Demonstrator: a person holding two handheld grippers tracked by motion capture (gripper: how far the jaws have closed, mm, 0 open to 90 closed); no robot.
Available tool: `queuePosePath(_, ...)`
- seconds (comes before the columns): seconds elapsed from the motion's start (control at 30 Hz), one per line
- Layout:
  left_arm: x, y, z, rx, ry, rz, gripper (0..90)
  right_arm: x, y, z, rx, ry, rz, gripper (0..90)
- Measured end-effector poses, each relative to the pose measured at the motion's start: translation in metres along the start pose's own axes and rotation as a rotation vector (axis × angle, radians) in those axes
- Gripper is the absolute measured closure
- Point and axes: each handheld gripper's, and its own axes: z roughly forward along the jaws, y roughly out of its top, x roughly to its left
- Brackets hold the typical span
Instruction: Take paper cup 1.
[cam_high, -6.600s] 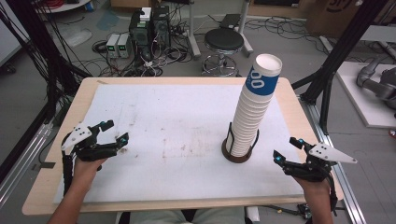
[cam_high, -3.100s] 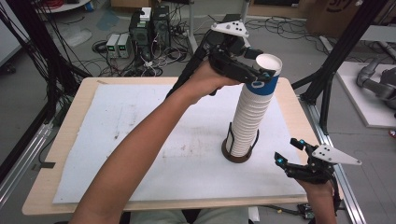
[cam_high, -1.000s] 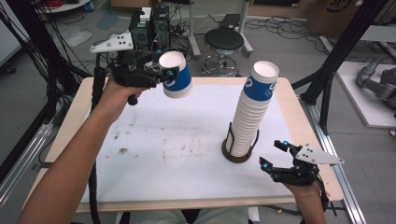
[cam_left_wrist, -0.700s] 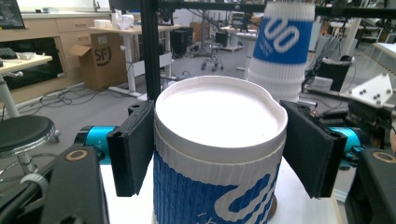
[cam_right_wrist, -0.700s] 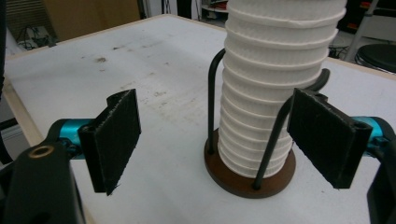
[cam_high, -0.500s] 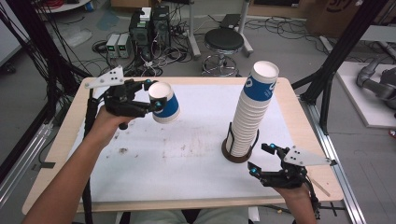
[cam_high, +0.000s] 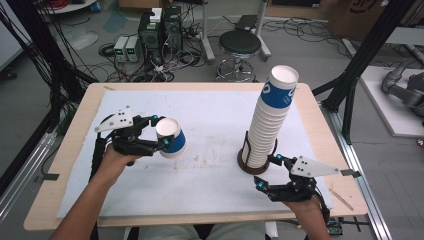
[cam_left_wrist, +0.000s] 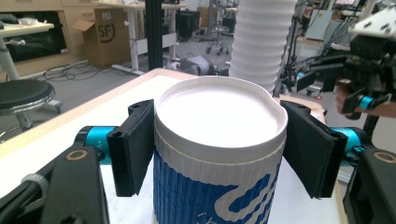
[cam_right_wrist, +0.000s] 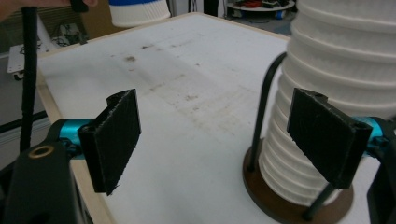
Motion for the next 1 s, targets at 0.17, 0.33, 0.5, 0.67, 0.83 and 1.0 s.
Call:
queuePosePath(0.17, -0.002, -0.008, -0.008, -0.017, 0.003, -0.016, 29.6, 0.005, 0.009, 0.014, -0.011, 0.034, -0.021, 17.8)
queuePosePath(0.33, -0.004, -0.016, -0.015, -0.032, 0.005, -0.025, 29.7, 0.012, 0.019, 0.036, -0.003, 0.070, -0.050, 17.8)
queuePosePath(0.5, -0.003, -0.019, -0.022, -0.027, 0.013, -0.033, 29.6, 0.019, 0.031, 0.059, -0.004, 0.103, -0.086, 17.8)
queuePosePath(0.67, -0.001, -0.023, -0.028, -0.026, 0.026, -0.042, 29.7, 0.020, 0.039, 0.077, -0.016, 0.118, -0.107, 17.7)
queuePosePath(0.83, -0.001, -0.026, -0.028, -0.017, 0.023, -0.042, 29.6, 0.024, 0.041, 0.091, -0.001, 0.133, -0.118, 17.7)
queuePosePath(1.0, -0.001, -0.026, -0.030, -0.022, 0.019, -0.045, 29.6, 0.028, 0.043, 0.099, -0.007, 0.150, -0.141, 17.7)
